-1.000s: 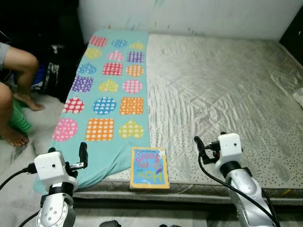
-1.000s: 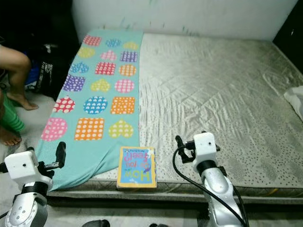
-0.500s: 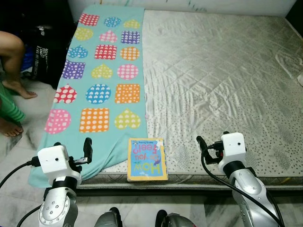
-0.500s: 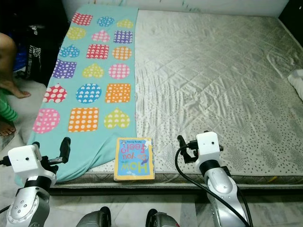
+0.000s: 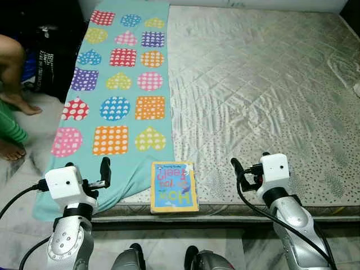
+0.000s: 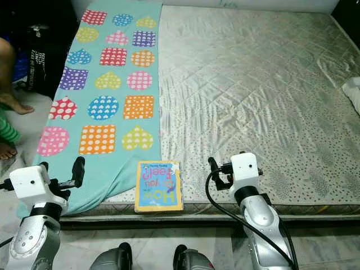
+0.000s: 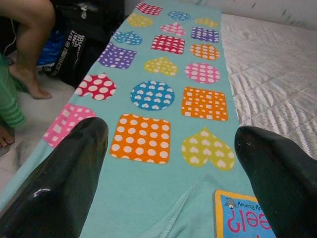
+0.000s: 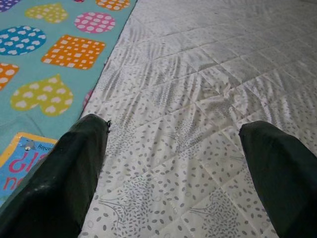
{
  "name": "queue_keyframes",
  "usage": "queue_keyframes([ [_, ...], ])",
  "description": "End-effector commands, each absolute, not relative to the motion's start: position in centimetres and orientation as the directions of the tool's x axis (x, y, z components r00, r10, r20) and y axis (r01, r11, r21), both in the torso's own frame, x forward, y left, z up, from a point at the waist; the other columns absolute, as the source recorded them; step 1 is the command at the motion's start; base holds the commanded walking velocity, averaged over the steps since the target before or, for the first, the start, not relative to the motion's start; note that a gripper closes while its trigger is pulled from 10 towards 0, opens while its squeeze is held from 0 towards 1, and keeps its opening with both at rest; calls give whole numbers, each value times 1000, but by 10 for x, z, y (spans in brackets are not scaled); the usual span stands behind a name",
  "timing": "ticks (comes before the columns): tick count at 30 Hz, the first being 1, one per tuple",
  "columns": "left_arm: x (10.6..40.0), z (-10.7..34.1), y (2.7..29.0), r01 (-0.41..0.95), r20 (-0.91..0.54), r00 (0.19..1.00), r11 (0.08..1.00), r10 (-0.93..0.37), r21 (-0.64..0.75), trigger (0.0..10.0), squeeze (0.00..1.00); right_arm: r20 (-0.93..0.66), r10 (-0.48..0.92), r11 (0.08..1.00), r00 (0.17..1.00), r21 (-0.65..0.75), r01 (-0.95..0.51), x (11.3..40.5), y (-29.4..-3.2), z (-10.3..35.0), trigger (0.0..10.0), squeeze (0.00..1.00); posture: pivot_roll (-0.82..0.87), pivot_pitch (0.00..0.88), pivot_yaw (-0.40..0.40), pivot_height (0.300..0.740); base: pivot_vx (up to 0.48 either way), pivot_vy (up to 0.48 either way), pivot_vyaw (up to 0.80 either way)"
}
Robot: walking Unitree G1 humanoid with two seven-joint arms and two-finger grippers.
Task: Clean up the room
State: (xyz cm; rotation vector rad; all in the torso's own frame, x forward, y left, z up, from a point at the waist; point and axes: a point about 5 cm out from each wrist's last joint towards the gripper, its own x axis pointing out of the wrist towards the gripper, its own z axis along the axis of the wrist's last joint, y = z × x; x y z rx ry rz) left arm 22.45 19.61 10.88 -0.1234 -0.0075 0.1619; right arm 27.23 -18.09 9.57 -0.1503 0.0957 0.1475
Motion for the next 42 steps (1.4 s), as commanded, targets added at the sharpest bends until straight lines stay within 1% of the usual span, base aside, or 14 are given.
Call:
queue_keyframes([
  [1, 223, 104, 200, -177, -31, 984, 978, 175, -114, 10000, 0, -115, 139, 978, 984, -141, -155, 271, -181, 94, 10000, 0, 67, 252, -36, 710, 0, 0, 0],
  [5, 225, 106, 199, -174, -25, 985, 978, 173, -112, 10000, 0, -111, 144, 977, 983, -139, -159, 273, -179, 94, 10000, 0, 68, 253, -36, 685, 0, 0, 0],
  [10, 226, 106, 199, -175, -23, 984, 978, 174, -111, 10000, 0, -111, 147, 977, 983, -137, -162, 274, -178, 94, 10000, 0, 72, 253, -37, 670, 0, 0, 0],
  [17, 227, 107, 200, -181, -20, 983, 977, 180, -109, 10000, 0, -109, 158, 976, 981, -134, -172, 275, -176, 94, 10000, 0, 74, 251, -38, 620, 0, 0, 0],
  [19, 228, 107, 200, -183, -19, 983, 977, 182, -108, 10000, 0, -111, 161, 976, 981, -133, -175, 276, -176, 94, 10000, 0, 73, 250, -38, 615, 0, 0, 0],
  [29, 229, 107, 206, -249, -21, 969, 963, 248, -101, 10000, 0, -116, 183, 970, 976, -141, -198, 280, -175, 92, 10000, 0, 67, 244, -40, 615, 0, 0, 0],
  [42, 230, 109, 207, -257, -4, 966, 961, 257, -103, 10000, 0, -116, 210, 963, 971, -146, -226, 282, -173, 91, 10000, 0, 65, 245, -44, 615, 0, 0, 0],
])
